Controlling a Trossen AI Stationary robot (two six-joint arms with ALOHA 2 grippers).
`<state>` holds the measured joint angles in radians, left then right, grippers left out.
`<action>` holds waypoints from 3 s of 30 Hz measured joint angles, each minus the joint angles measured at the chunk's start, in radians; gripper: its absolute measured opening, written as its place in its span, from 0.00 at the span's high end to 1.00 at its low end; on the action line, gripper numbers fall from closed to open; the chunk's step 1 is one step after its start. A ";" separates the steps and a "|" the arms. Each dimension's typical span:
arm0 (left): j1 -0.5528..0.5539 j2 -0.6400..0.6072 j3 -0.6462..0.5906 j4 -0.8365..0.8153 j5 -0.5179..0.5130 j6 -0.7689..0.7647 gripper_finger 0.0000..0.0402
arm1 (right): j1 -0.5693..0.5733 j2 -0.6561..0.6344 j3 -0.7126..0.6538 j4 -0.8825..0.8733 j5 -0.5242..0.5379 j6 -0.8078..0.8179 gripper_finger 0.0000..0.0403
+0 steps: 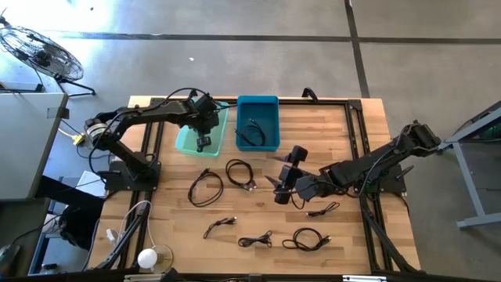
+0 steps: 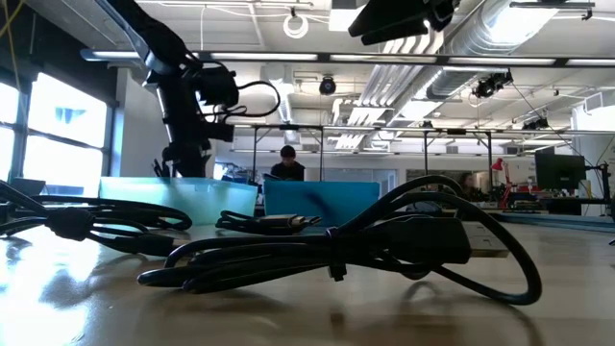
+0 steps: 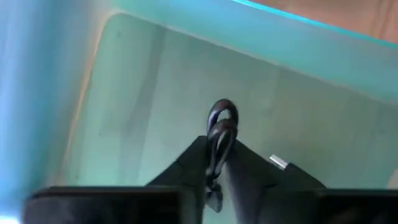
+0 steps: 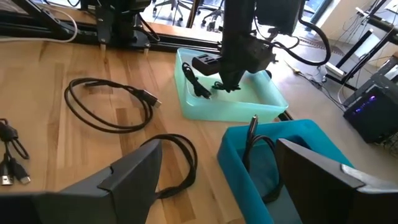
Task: Pick & Place USB Port
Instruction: Put the black USB cable into the green bin, then put the black HDMI cable into the blue bin
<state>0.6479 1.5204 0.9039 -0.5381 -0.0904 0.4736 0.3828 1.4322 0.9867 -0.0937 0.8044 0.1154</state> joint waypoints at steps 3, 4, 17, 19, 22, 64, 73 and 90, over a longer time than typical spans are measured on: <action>0.000 0.000 0.000 0.002 -0.006 0.000 0.73 | 0.000 0.000 0.000 -0.001 -0.017 0.000 0.24; 0.000 0.000 0.000 0.005 -0.009 0.000 0.69 | 0.000 0.000 0.000 -0.001 -0.025 0.000 0.24; -0.043 -0.042 0.071 -0.102 0.078 0.077 0.44 | 0.000 0.000 0.000 -0.045 -0.023 -0.001 0.24; -0.079 -0.081 0.094 -0.138 0.101 0.079 0.44 | 0.000 0.000 0.000 -0.048 -0.026 -0.008 0.24; -0.149 -0.148 0.129 -0.184 0.134 0.062 0.44 | 0.000 0.000 0.000 -0.064 -0.025 -0.019 0.24; -1.107 -0.211 -0.073 -0.162 0.048 -0.543 0.44 | 0.001 0.001 0.000 -0.126 -0.117 0.044 0.24; -1.107 -0.161 -0.088 -0.161 0.012 -0.588 0.44 | 0.011 0.001 0.000 -0.126 -0.158 0.054 0.24; -1.107 0.004 -0.089 -0.170 -0.033 -0.557 0.49 | 0.011 0.001 0.000 -0.127 -0.161 0.060 0.24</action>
<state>-0.4587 1.5247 0.8146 -0.7084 -0.1235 -0.0829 0.3939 1.4334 0.9863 -0.2203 0.6431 0.1753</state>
